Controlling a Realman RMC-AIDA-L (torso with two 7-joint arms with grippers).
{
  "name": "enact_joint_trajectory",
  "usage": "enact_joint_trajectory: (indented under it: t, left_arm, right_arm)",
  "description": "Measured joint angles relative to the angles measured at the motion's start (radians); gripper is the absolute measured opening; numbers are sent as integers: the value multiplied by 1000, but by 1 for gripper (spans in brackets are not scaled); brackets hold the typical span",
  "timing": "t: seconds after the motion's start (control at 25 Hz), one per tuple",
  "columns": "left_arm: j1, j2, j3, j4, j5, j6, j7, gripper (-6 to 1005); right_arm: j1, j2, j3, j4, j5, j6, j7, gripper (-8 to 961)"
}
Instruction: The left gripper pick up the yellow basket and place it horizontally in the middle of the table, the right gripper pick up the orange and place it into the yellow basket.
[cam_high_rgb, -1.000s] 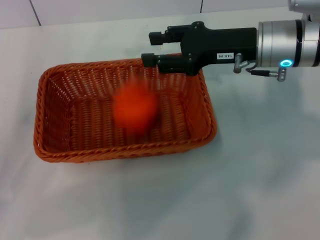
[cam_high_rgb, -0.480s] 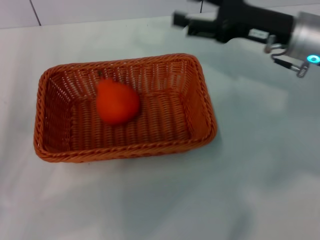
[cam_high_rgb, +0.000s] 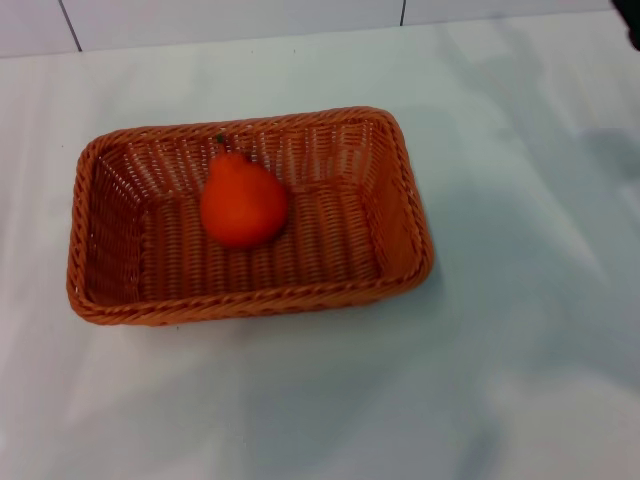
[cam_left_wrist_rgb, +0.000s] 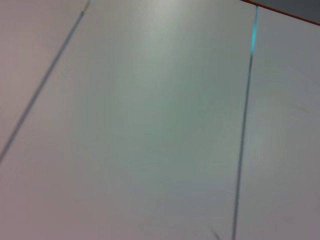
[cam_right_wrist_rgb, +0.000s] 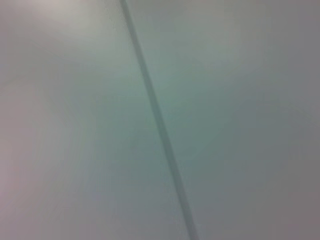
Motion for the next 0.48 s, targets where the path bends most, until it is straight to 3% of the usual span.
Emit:
enact_joint_trajectory:
  t: [0.48]
  left_arm:
    - [30, -1, -69, -137, 0, 55, 138, 780]
  right_arm:
    - [26, -5, 150, 1, 83, 77, -62, 944]
